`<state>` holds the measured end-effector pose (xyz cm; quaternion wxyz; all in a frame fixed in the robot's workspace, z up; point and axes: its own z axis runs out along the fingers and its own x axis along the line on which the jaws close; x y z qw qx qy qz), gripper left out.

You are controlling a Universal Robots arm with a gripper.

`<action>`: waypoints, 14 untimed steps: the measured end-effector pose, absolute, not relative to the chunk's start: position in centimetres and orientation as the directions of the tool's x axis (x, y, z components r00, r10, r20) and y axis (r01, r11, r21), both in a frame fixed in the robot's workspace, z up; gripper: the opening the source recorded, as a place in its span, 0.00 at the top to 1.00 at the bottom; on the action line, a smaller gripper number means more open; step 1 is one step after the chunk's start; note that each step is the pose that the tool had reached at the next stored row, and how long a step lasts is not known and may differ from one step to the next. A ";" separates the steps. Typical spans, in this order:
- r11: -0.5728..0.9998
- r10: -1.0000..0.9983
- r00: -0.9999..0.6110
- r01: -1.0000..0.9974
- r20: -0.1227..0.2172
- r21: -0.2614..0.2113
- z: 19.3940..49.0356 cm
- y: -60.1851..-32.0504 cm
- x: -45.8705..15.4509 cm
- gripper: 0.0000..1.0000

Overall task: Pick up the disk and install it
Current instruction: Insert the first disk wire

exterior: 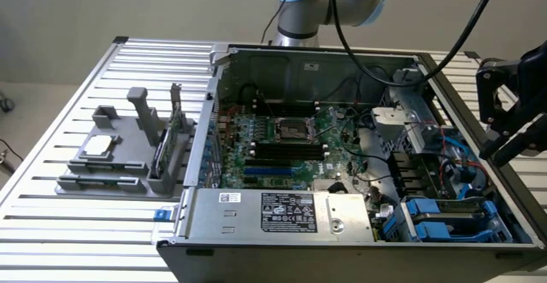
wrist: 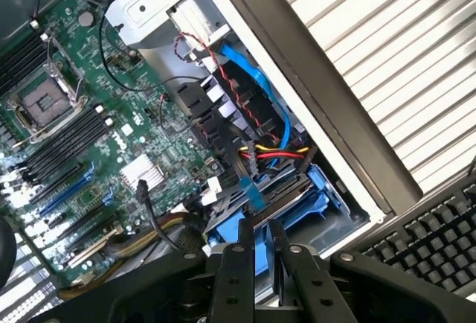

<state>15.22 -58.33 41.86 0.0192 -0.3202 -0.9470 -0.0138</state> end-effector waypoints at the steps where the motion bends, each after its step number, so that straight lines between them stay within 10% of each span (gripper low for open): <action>1: 0.793 0.608 -0.793 0.609 0.045 0.014 41.9 -58.3 15.3 0.78; 14: 0.726 0.686 -0.726 0.687 0.045 0.014 40.5 -58.3 16.1 0.78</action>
